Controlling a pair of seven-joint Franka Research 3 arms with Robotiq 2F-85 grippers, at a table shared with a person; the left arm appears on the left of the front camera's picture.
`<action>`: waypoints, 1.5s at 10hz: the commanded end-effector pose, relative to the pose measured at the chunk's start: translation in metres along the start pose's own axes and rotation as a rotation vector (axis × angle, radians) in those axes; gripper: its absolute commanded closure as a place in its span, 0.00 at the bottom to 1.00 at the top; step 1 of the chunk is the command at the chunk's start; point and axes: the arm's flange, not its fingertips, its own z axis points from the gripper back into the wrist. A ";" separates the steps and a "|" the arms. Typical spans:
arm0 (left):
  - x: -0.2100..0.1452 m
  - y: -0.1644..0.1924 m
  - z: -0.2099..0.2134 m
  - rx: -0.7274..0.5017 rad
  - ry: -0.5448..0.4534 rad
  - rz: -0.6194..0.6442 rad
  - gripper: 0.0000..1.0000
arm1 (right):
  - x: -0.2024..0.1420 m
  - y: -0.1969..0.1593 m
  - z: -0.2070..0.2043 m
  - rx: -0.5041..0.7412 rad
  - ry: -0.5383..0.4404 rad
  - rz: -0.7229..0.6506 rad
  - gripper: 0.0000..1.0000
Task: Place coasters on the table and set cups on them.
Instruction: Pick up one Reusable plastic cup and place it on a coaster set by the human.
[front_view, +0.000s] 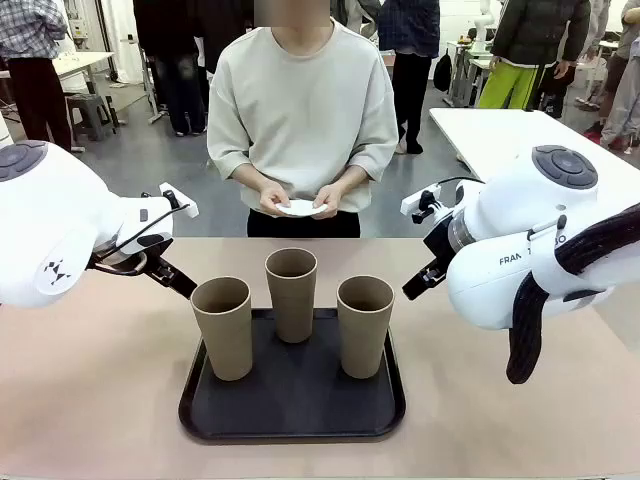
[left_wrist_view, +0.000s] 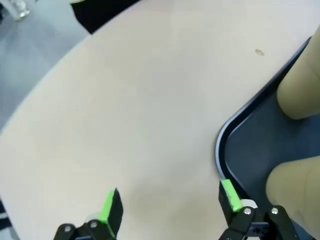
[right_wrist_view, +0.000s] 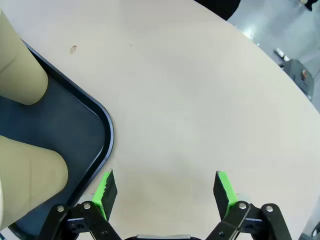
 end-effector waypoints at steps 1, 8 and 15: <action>0.000 0.000 0.000 0.000 0.000 0.000 0.00 | 0.000 0.000 0.000 0.000 0.000 0.000 0.00; 0.000 0.000 0.000 0.000 0.000 0.000 0.00 | 0.000 0.000 0.000 0.000 0.000 0.000 0.00; 0.008 0.024 0.027 0.110 0.047 -0.051 0.00 | 0.007 -0.006 0.038 -0.017 0.070 -0.026 0.00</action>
